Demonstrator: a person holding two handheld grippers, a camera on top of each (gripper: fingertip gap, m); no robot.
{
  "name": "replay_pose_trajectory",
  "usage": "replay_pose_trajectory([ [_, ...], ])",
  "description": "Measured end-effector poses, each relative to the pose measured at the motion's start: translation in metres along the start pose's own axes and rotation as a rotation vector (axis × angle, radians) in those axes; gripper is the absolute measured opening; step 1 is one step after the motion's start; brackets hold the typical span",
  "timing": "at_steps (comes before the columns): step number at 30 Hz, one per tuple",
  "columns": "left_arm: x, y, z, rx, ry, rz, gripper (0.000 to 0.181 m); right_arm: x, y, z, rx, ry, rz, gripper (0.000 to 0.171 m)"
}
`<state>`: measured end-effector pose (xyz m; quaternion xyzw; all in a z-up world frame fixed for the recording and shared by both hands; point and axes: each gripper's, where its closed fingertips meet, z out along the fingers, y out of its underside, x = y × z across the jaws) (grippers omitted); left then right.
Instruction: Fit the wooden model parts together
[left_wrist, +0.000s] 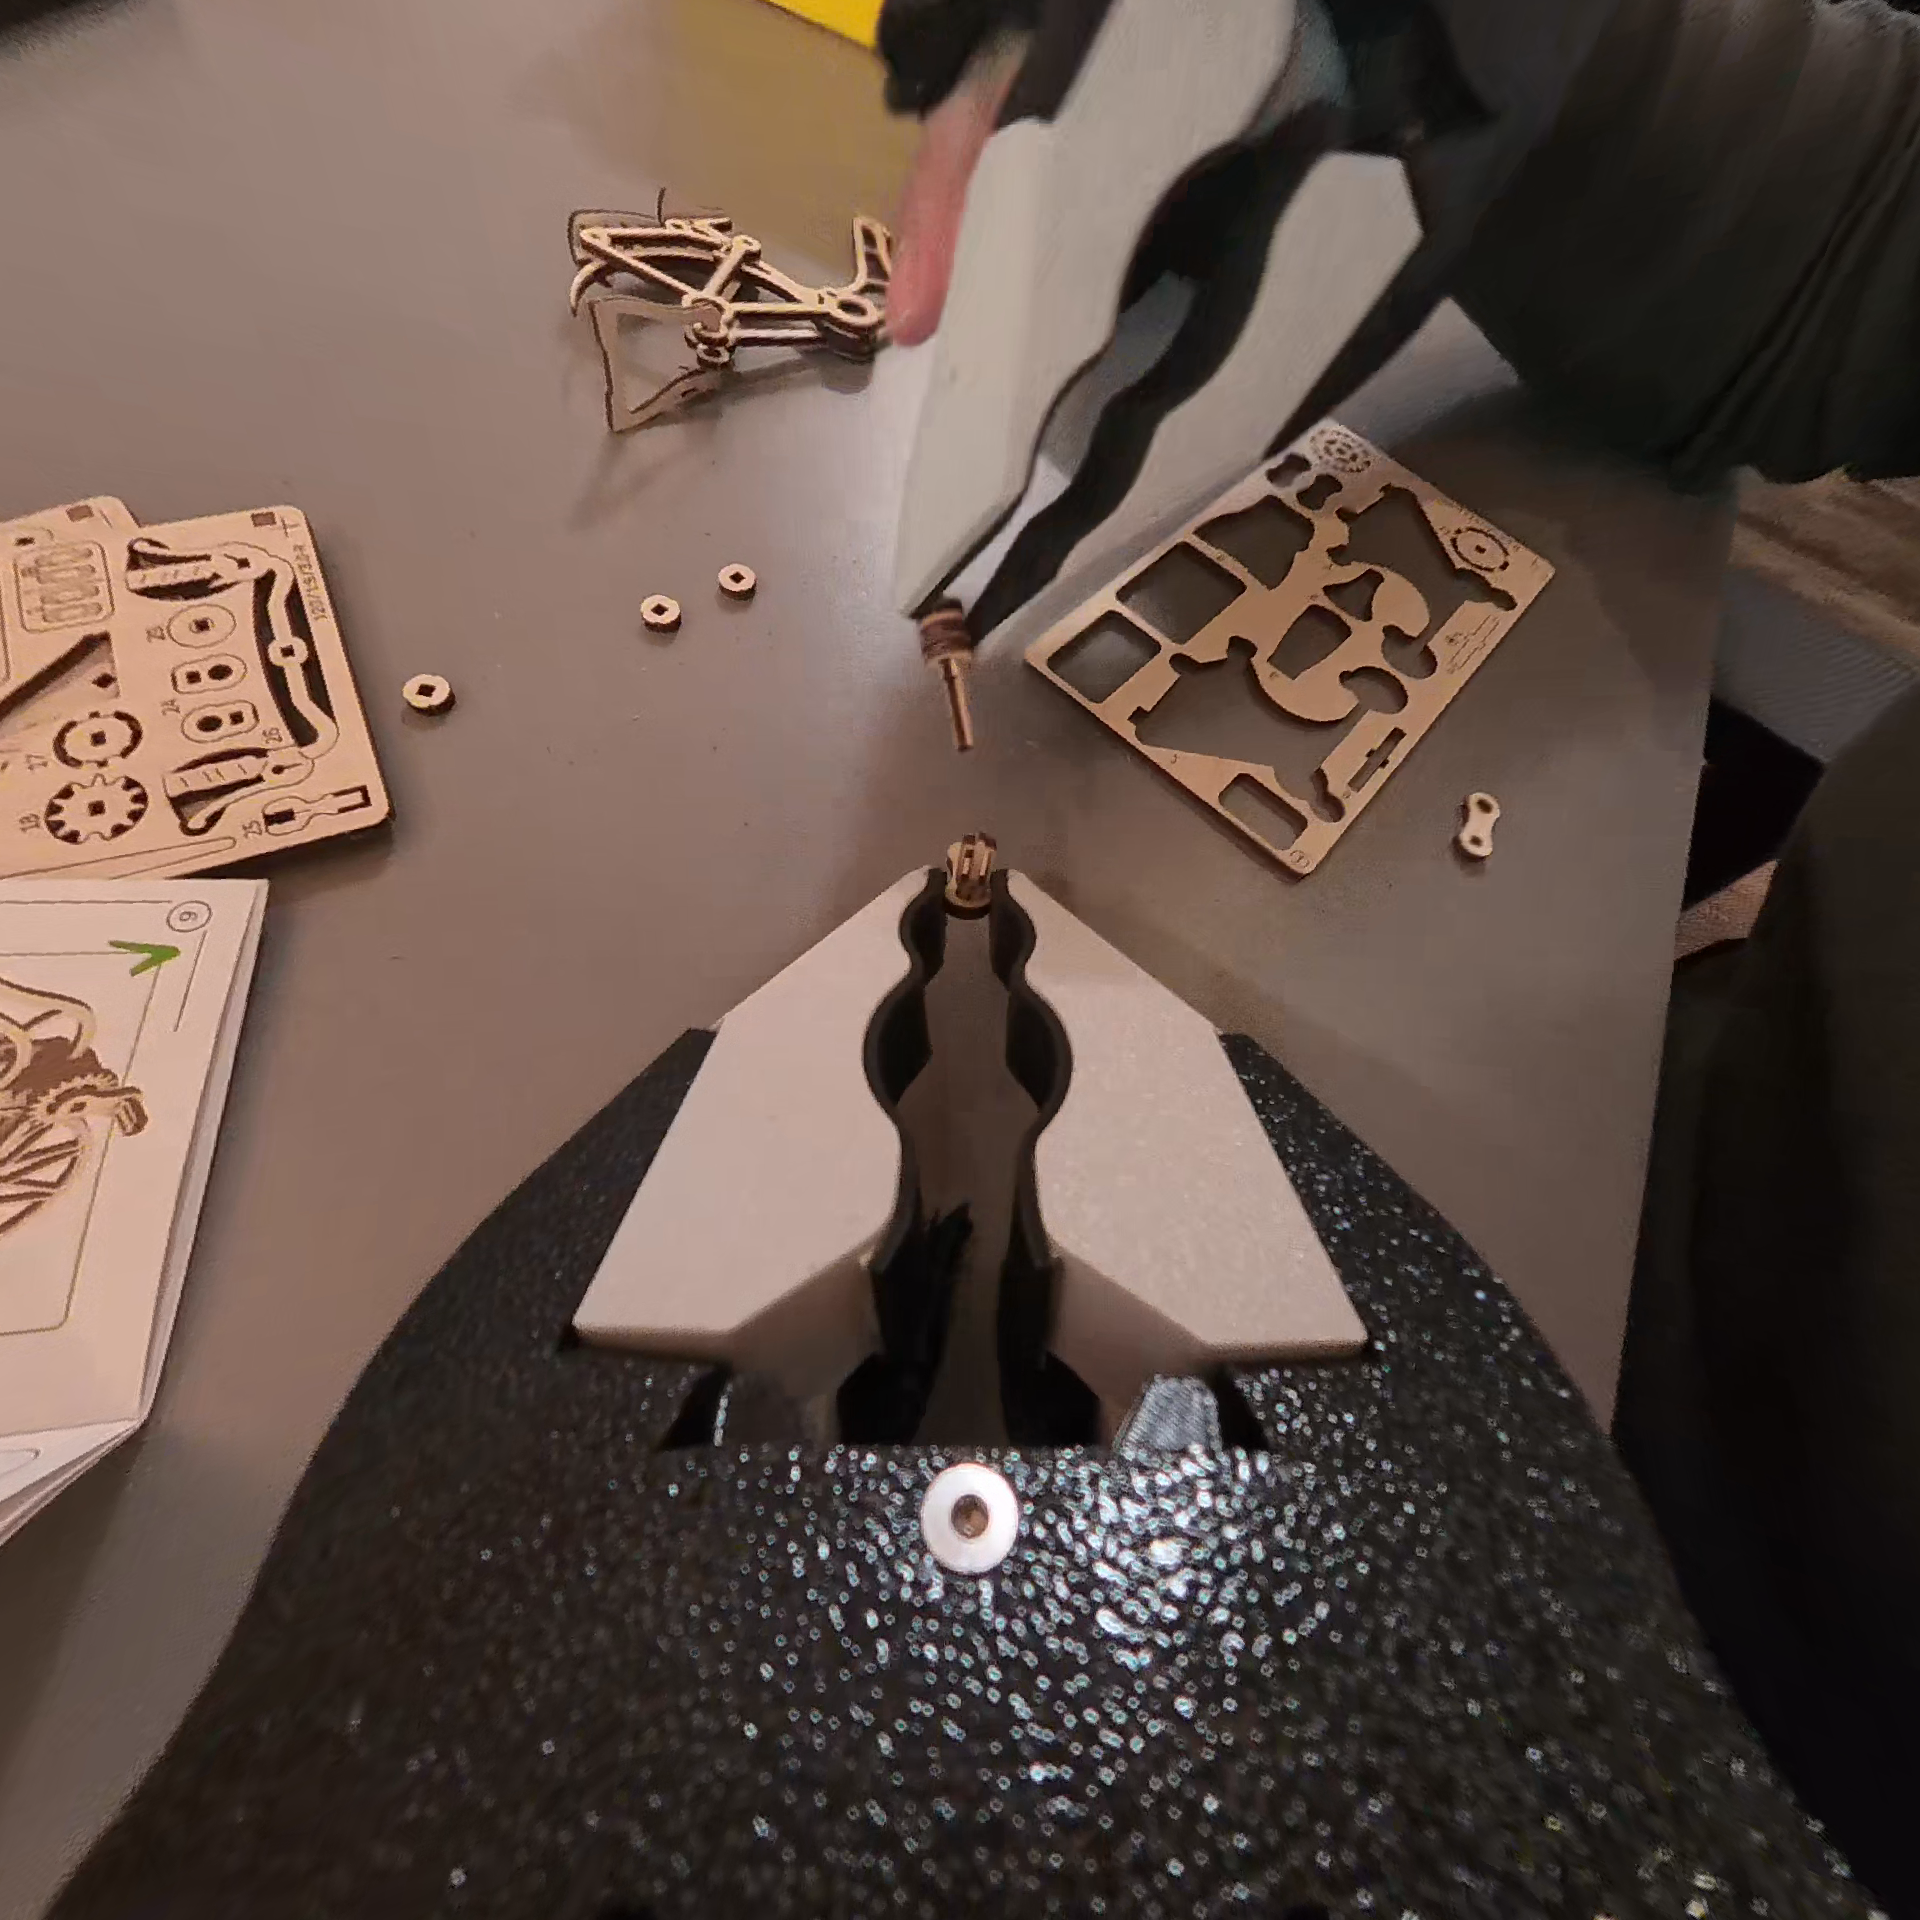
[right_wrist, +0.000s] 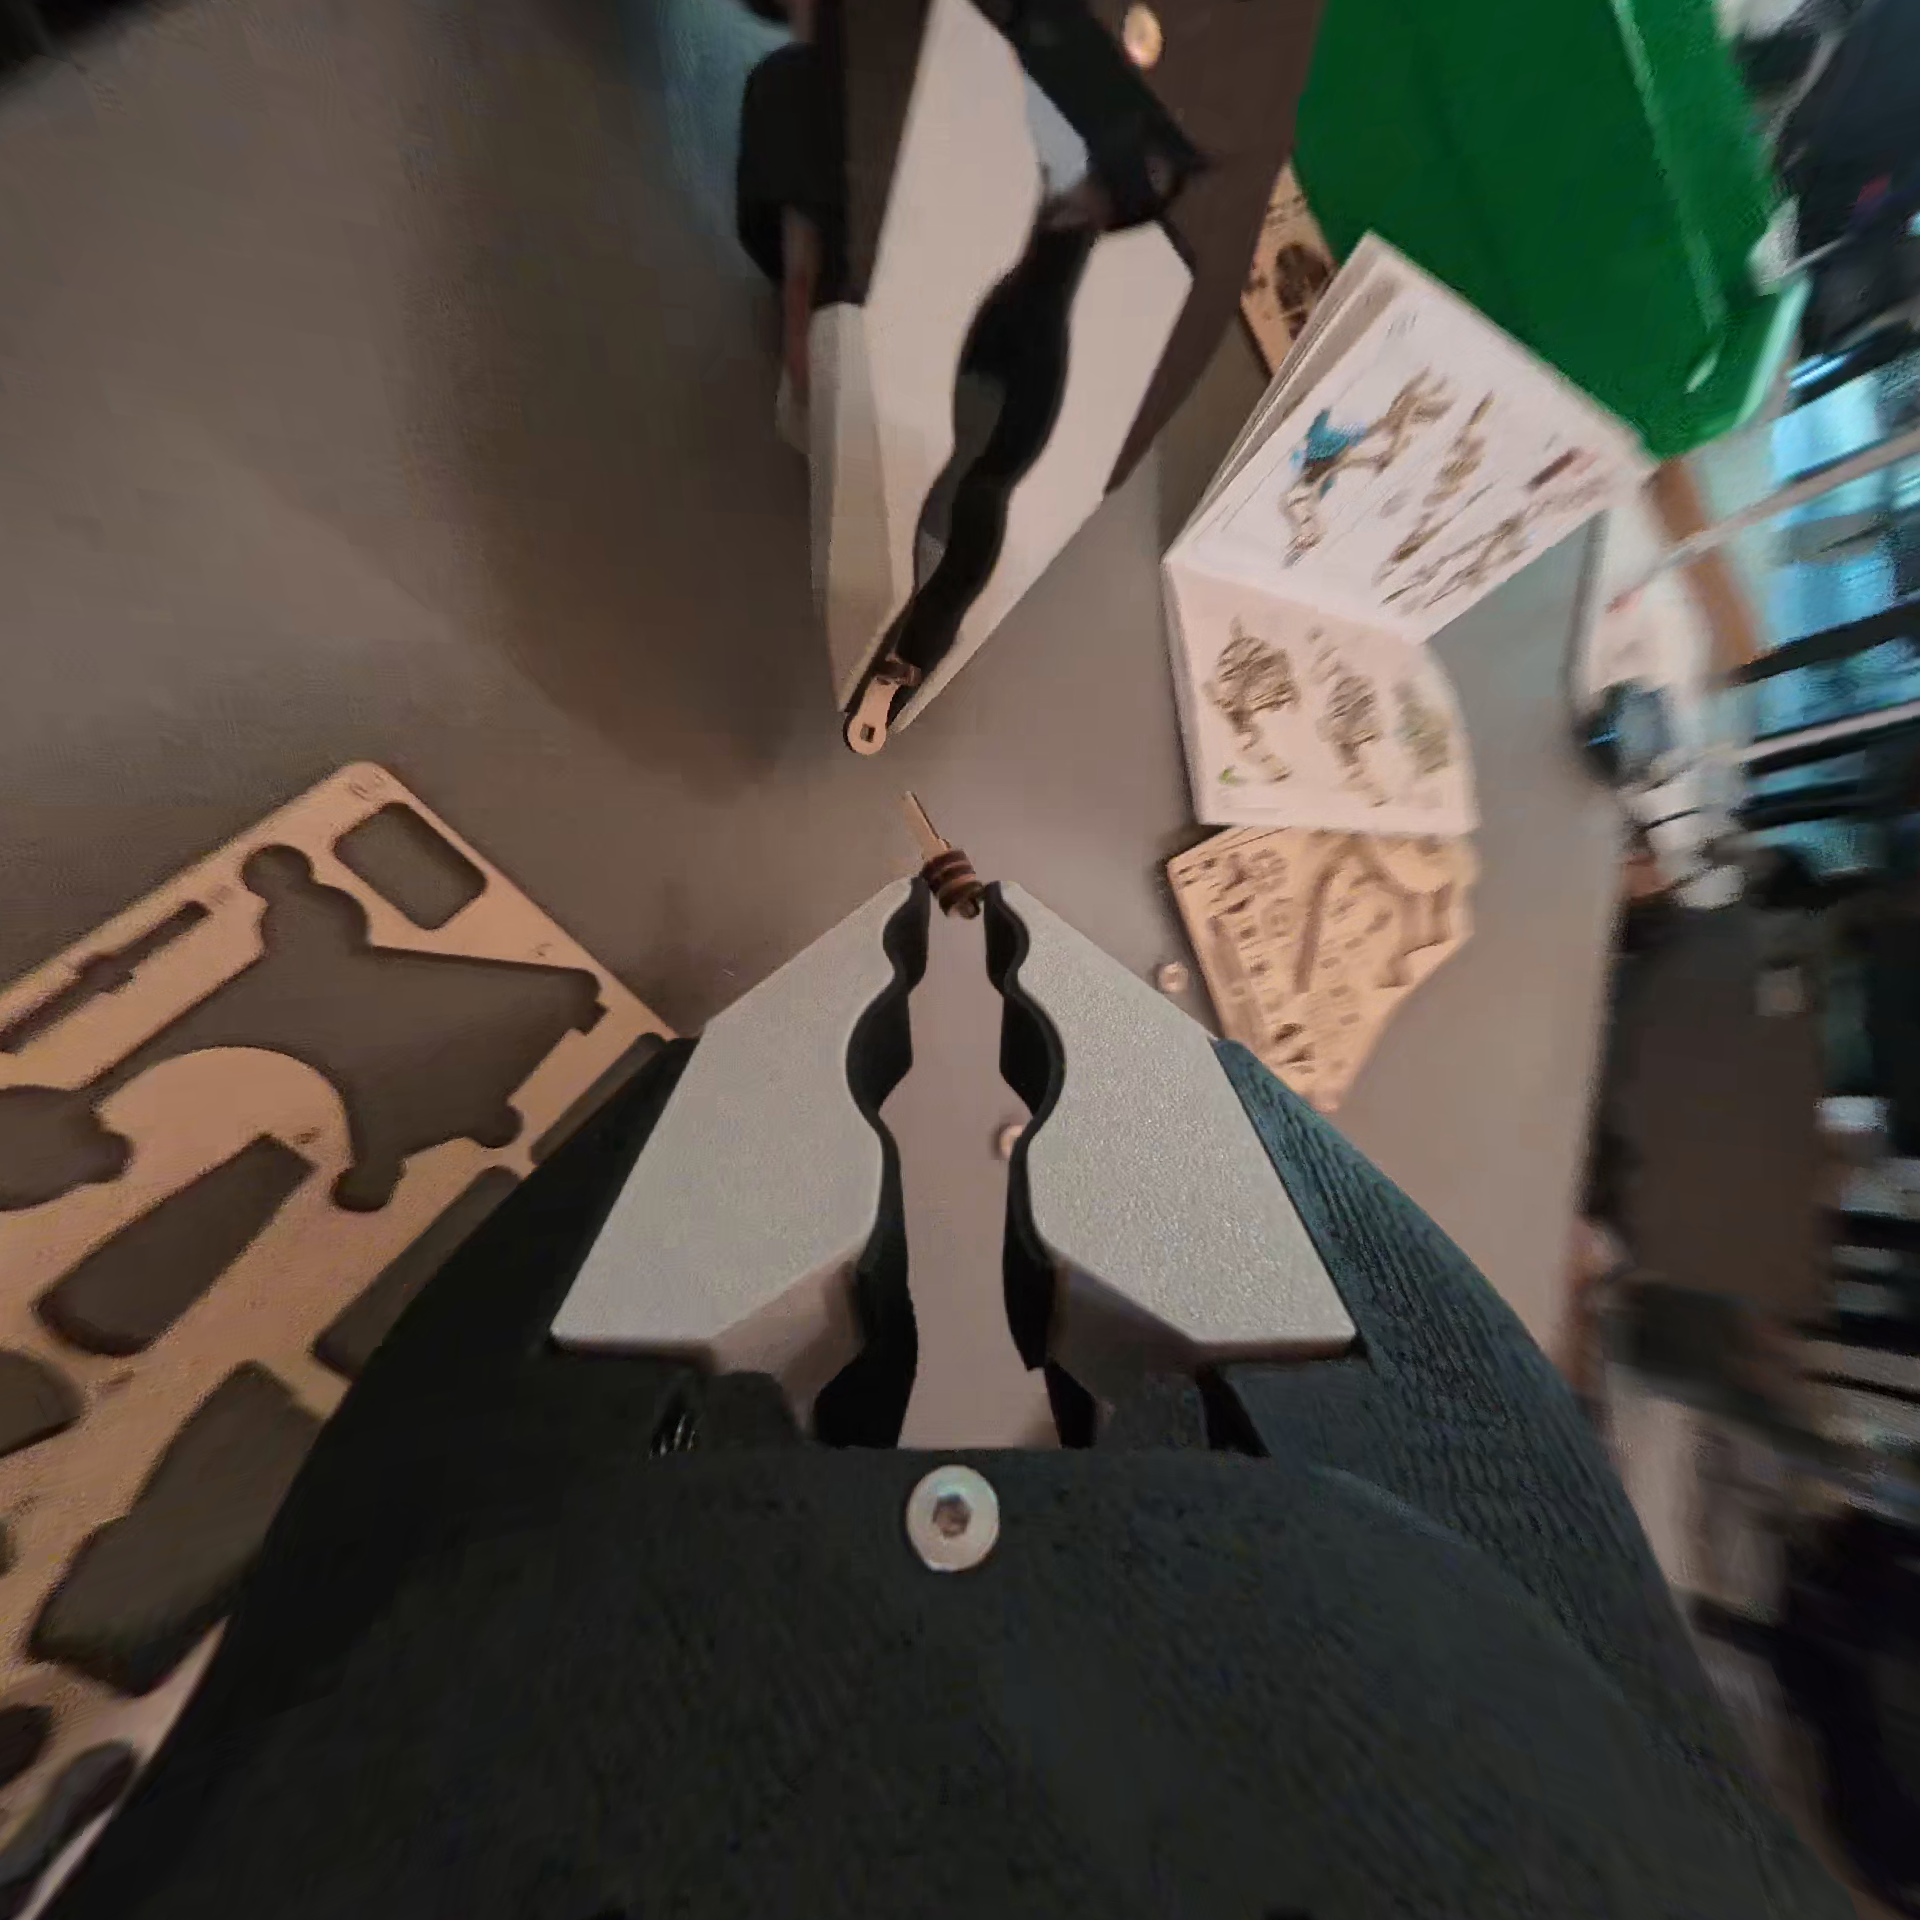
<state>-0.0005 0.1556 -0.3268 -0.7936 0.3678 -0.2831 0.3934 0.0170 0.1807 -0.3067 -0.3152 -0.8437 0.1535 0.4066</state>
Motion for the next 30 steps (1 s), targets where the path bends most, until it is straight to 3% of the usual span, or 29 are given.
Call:
replay_pose_trajectory([
  [1, -0.001, 0.001, 0.0, -0.008, 0.01, 0.0, 0.007, 0.002, -0.002, 0.0, -0.035, 0.046, -0.088, 0.009],
  [5, 0.003, 0.002, 0.002, -0.048, 0.125, 0.047, 0.007, 0.007, -0.006, -0.001, -0.132, 0.229, -0.402, 0.009],
  [14, 0.007, 0.007, 0.007, -0.16, 0.537, 0.197, 0.007, -0.005, -0.008, -0.006, -0.081, 0.478, -0.76, 0.009],
  [22, 0.012, 0.011, 0.005, -0.259, 0.736, 0.176, 0.007, -0.016, -0.019, 0.004, -0.062, 0.587, -1.032, 0.008],
  [30, 0.012, 0.011, 0.004, -0.289, 0.797, 0.102, 0.007, -0.025, -0.022, 0.011, -0.014, 0.549, -1.064, 0.008],
])
